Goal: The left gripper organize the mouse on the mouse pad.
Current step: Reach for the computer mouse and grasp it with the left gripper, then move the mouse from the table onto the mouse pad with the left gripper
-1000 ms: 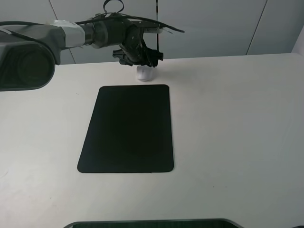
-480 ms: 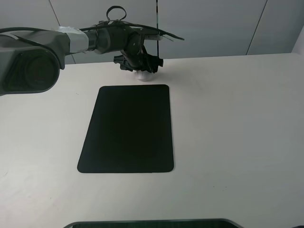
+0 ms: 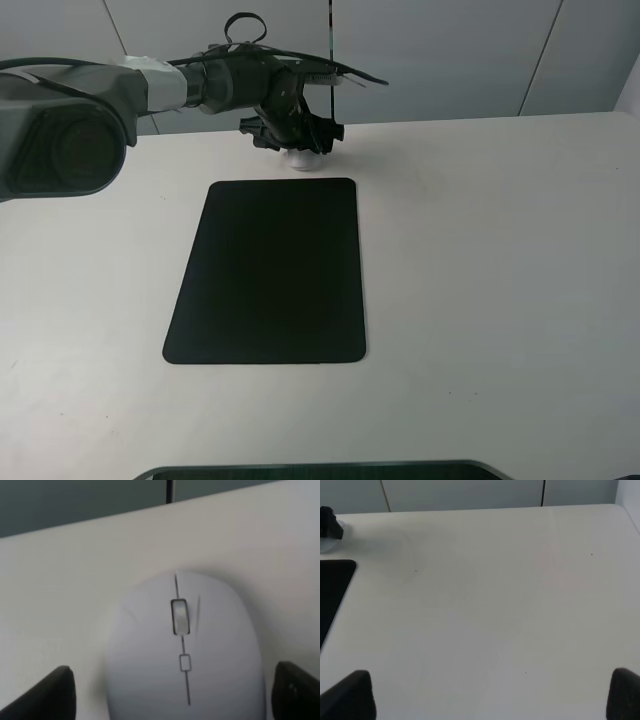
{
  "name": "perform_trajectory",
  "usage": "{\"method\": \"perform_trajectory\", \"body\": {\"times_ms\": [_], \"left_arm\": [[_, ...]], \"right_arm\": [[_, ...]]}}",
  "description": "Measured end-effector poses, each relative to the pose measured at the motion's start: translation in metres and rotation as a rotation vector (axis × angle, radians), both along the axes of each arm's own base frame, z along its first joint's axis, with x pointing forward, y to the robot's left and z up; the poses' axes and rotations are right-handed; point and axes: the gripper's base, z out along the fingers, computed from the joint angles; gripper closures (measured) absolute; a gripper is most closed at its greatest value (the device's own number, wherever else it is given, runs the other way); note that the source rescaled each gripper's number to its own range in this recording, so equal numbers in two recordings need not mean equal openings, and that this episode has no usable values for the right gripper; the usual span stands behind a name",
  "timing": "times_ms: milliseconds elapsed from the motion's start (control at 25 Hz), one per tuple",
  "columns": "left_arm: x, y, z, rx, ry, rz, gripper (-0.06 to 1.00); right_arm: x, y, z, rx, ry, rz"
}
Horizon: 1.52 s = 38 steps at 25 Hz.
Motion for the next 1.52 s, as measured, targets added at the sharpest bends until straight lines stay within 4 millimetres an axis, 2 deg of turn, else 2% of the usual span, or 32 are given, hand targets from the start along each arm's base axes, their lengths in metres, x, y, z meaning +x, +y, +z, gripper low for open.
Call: {"method": "perform_trajectory", "body": {"times_ms": [240, 760, 840, 880, 920, 960, 1000, 1040, 1280, 1520], "left_arm": [[-0.001, 0.001, -0.008, 0.011, 0.017, 0.002, -0.06], [0.000, 0.000, -0.008, 0.007, 0.012, 0.000, -0.06], [0.000, 0.000, -0.008, 0.006, 0.011, -0.001, -0.02], [0.000, 0.000, -0.008, 0.006, 0.011, -0.001, 0.06], [0.000, 0.000, -0.008, 0.006, 0.011, -0.001, 0.23], [0.000, 0.000, -0.008, 0.005, 0.010, -0.001, 0.45], [0.000, 0.000, -0.008, 0.005, 0.010, -0.001, 0.82], [0.000, 0.000, -0.008, 0.005, 0.009, -0.001, 0.94], [0.001, 0.000, -0.006, 0.006, 0.008, 0.000, 0.93], [0.005, -0.001, 0.007, 0.004, -0.009, 0.010, 0.93]], "right_arm": [[0.000, 0.000, 0.000, 0.000, 0.000, 0.000], [0.000, 0.000, 0.000, 0.000, 0.000, 0.000], [0.000, 0.000, 0.000, 0.000, 0.000, 0.000], [0.000, 0.000, 0.000, 0.000, 0.000, 0.000], [0.000, 0.000, 0.000, 0.000, 0.000, 0.000], [0.000, 0.000, 0.000, 0.000, 0.000, 0.000], [0.000, 0.000, 0.000, 0.000, 0.000, 0.000], [0.000, 0.000, 0.000, 0.000, 0.000, 0.000], [0.000, 0.000, 0.000, 0.000, 0.000, 0.000], [0.000, 0.000, 0.000, 0.000, 0.000, 0.000]]}}
